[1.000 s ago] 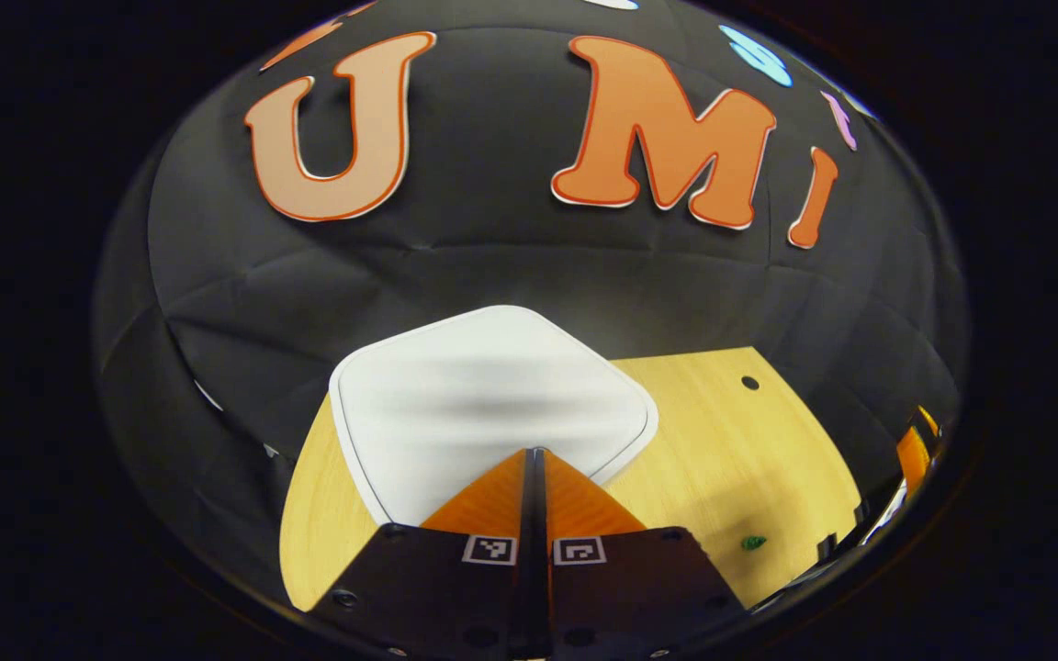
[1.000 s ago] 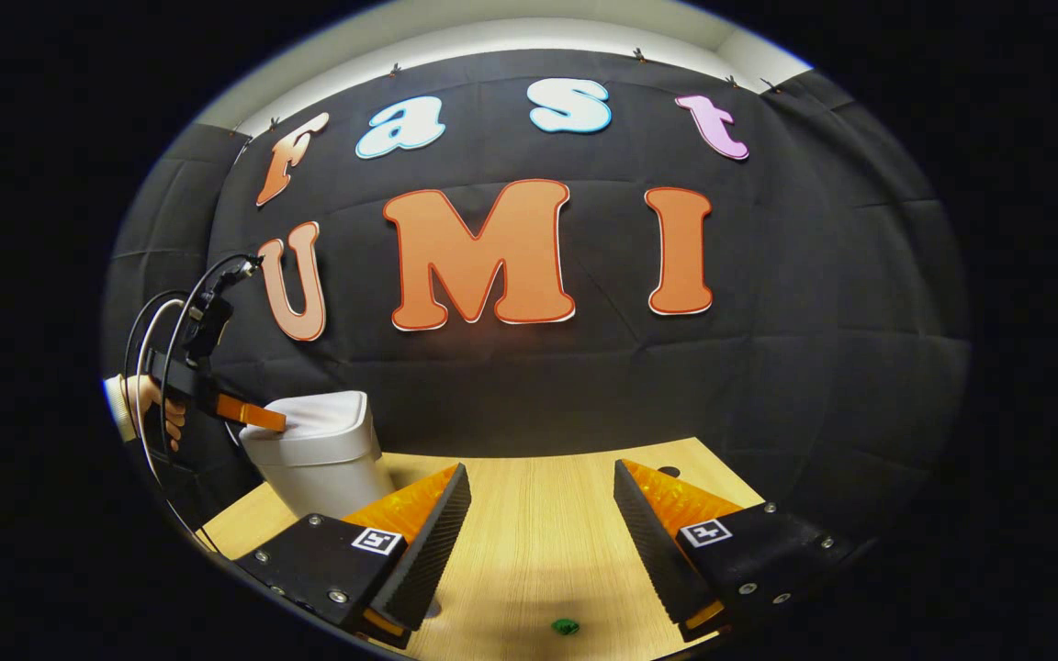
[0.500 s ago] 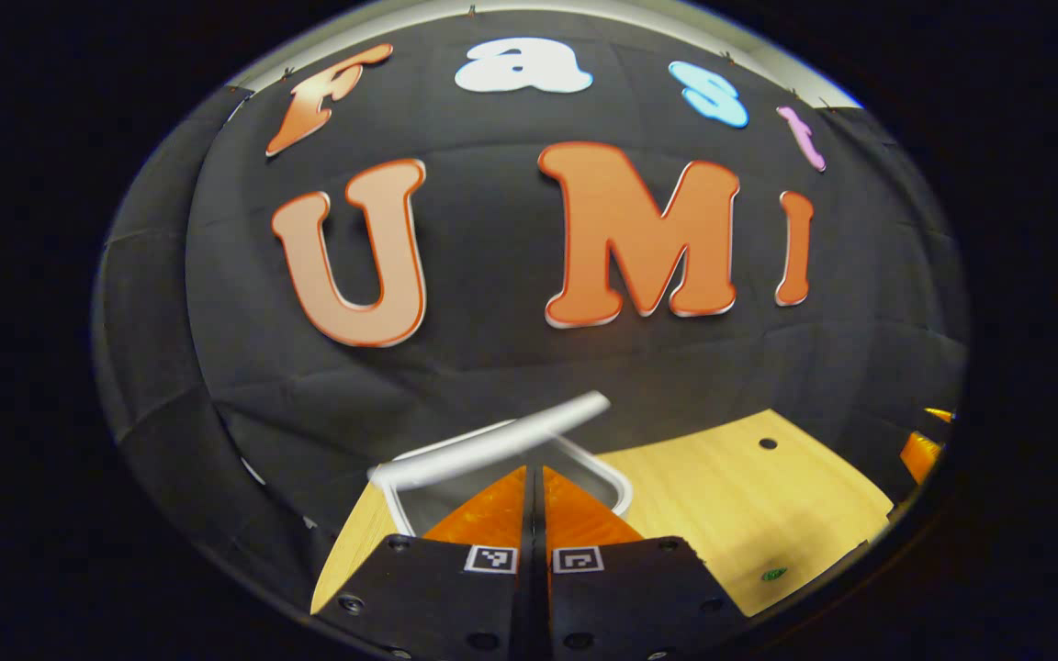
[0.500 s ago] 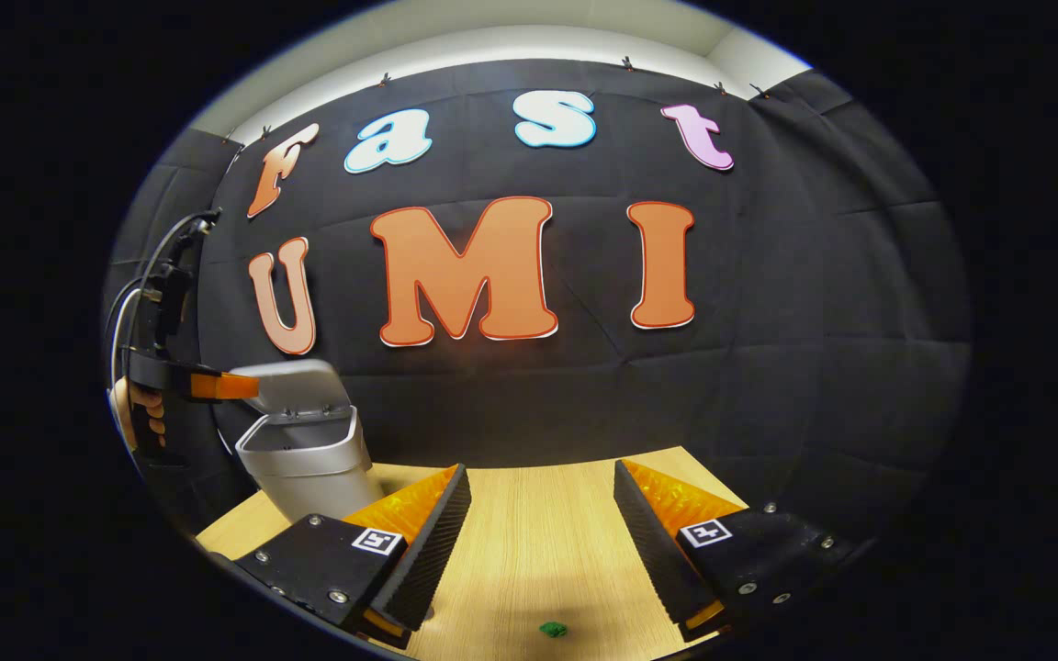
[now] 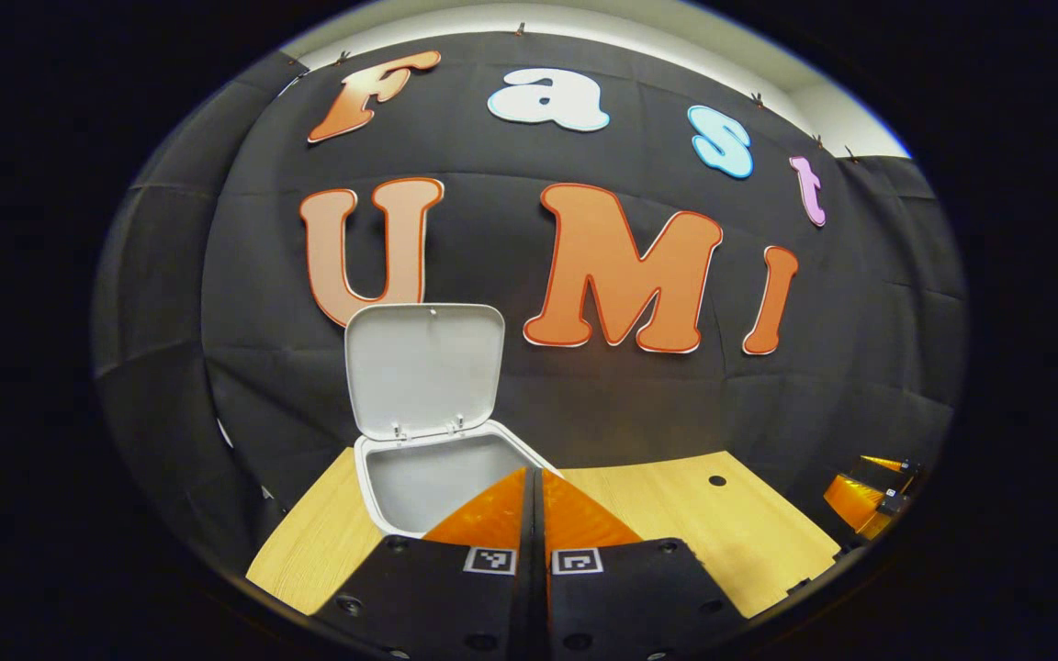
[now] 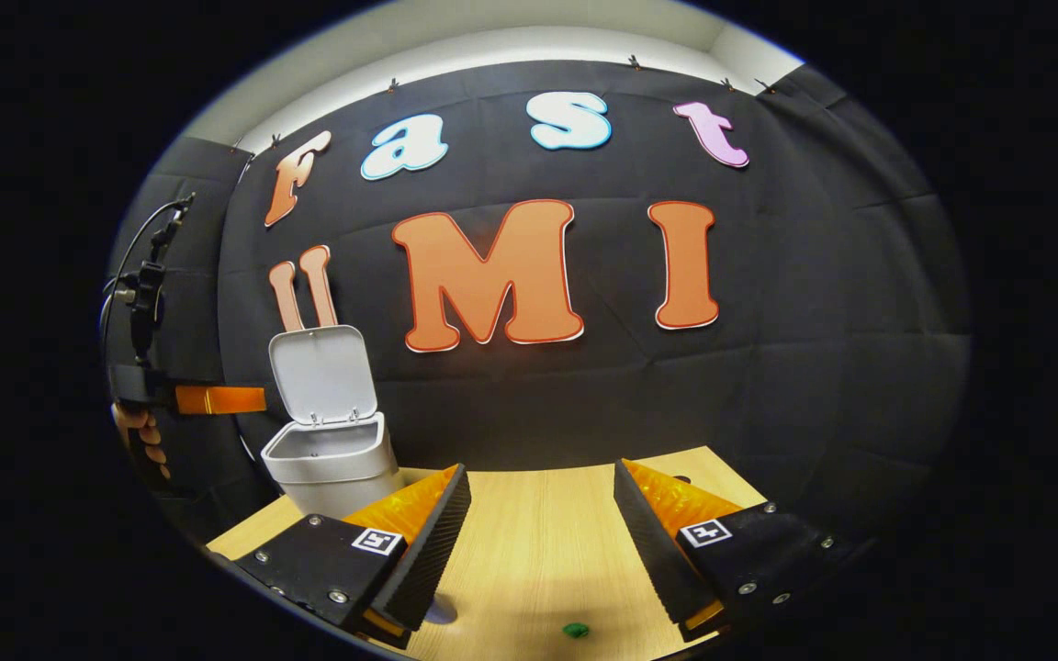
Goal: Press the lid of the desktop garbage bin to open it, pick up the crumpled paper on the desktop and throw it into the bin, then pick up the pop can on the desktop and drop it into the bin, and finally close the garbage bin lid.
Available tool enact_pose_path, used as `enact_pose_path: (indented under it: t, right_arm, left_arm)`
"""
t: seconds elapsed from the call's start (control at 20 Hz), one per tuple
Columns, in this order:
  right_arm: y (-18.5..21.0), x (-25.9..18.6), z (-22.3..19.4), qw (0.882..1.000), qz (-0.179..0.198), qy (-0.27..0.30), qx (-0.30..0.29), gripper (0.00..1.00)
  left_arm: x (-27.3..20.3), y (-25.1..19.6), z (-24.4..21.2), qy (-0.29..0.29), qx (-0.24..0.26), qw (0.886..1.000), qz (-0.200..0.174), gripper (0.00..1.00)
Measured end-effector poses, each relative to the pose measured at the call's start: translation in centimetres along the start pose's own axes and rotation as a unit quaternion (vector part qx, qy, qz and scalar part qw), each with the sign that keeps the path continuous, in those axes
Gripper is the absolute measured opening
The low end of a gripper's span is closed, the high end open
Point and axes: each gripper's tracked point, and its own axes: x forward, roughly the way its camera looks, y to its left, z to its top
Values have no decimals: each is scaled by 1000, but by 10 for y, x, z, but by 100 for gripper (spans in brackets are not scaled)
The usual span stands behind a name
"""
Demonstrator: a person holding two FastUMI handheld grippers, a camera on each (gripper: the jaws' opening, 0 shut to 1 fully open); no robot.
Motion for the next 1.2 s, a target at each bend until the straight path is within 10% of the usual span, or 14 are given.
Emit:
enact_pose_path:
  t: [0.5,0.65,1.2]
  right_arm:
    - [10,0,12,1000,23,-20,0,94]
    - [9,2,6,1000,24,-8,3,94]
    - [-36,3,-108,989,-3,144,-19,94]
  left_arm:
    - [-14,-16,-1,-42,-12,999,-19,13]
    - [-15,-28,-2,-48,-8,998,-31,94]
    - [-6,-27,-36,-28,-1,999,-29,95]
